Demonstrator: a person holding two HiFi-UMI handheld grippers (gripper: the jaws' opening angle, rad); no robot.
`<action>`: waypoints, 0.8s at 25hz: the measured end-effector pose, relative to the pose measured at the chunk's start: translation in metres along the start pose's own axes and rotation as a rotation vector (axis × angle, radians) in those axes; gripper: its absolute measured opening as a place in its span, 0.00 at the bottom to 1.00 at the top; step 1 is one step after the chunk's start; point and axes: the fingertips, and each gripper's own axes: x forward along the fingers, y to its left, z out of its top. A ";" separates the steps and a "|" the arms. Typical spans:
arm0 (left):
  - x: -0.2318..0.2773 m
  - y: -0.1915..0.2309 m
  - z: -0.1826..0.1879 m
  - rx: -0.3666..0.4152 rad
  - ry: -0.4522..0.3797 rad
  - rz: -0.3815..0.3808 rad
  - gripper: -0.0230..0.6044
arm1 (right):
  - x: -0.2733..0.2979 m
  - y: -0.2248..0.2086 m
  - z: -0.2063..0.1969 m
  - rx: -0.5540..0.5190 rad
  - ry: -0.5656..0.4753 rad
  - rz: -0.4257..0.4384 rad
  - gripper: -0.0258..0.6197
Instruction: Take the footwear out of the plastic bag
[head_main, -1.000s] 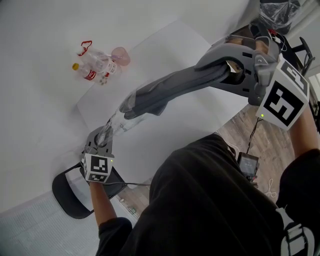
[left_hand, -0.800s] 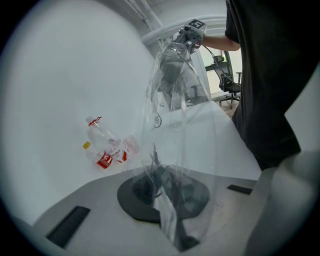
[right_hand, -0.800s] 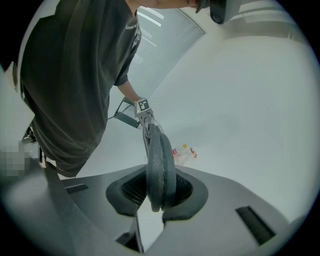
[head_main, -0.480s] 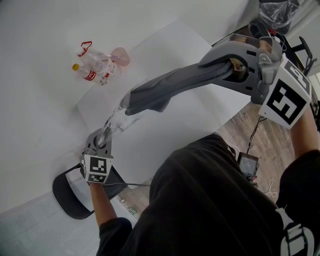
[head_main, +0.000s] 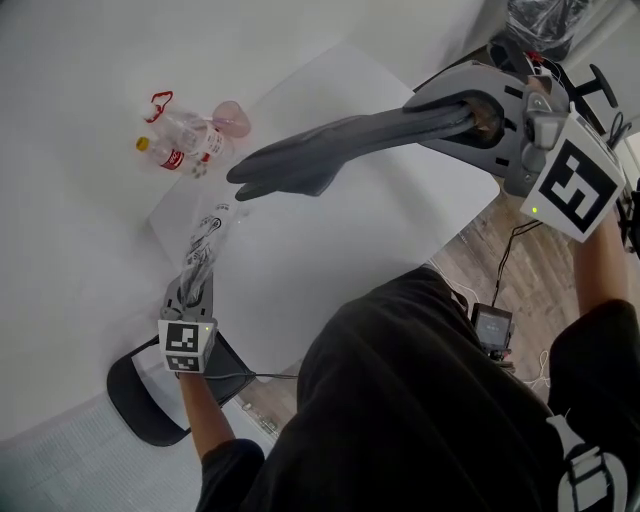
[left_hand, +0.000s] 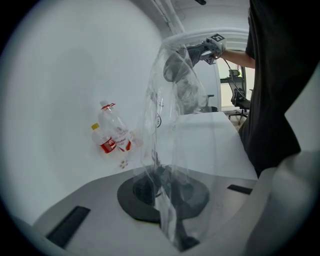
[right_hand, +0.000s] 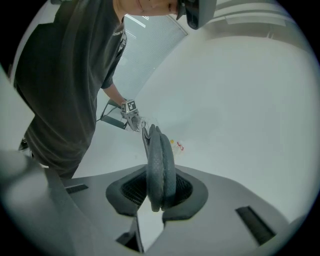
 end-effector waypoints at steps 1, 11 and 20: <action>0.000 0.003 0.000 -0.029 -0.010 0.010 0.08 | -0.002 -0.003 -0.002 0.015 -0.004 -0.019 0.16; -0.003 0.026 0.017 -0.225 -0.060 0.197 0.08 | -0.001 -0.028 -0.018 0.283 -0.138 -0.375 0.16; 0.021 -0.005 0.021 -0.389 -0.042 0.289 0.08 | 0.034 0.014 -0.058 0.539 -0.076 -0.520 0.17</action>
